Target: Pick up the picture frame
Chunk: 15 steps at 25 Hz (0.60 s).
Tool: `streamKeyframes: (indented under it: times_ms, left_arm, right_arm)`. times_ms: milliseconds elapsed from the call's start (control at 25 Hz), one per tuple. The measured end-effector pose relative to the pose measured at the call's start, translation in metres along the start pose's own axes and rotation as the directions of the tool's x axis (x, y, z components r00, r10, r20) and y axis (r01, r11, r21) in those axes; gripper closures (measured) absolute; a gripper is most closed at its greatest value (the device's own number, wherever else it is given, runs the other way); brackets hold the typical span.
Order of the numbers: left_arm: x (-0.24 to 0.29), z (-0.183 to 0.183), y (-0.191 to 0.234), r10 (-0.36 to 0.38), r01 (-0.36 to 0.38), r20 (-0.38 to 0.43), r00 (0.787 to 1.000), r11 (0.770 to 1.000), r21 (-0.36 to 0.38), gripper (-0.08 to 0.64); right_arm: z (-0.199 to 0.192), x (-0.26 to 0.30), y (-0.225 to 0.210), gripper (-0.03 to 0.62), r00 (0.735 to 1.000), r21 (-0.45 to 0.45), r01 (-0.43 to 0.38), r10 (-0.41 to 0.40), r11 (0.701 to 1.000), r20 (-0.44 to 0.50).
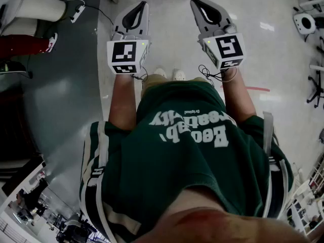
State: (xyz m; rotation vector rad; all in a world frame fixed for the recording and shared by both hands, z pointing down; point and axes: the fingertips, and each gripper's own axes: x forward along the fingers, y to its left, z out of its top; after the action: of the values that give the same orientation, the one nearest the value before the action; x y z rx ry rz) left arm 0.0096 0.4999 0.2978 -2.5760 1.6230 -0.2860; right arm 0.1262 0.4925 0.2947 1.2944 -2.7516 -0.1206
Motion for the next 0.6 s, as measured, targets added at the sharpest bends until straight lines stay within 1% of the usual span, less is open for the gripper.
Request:
streamKeyframes:
  times_ms: [240, 480, 600]
  left_arm:
    - [-0.0056, 0.0012, 0.0021, 0.009, -0.009, 0.001, 1.0, 1.0, 0.001, 0.541]
    - [-0.008, 0.0019, 0.0043, 0.009, -0.009, 0.001, 1.0, 1.0, -0.002, 0.541]
    - [-0.0036, 0.0008, 0.0026, 0.003, -0.003, -0.001, 1.0, 1.0, -0.001, 0.541]
  right_arm:
    - [0.0036, -0.0021, 0.0019, 0.558, 1.0, -0.018, 0.005, -0.005, 1.0, 0.006]
    - [0.0067, -0.0025, 0.0051, 0.558, 1.0, -0.02, 0.004, -0.003, 1.0, 0.009]
    - [0.0036, -0.0021, 0.0001, 0.558, 1.0, -0.009, 0.014, -0.014, 1.0, 0.007]
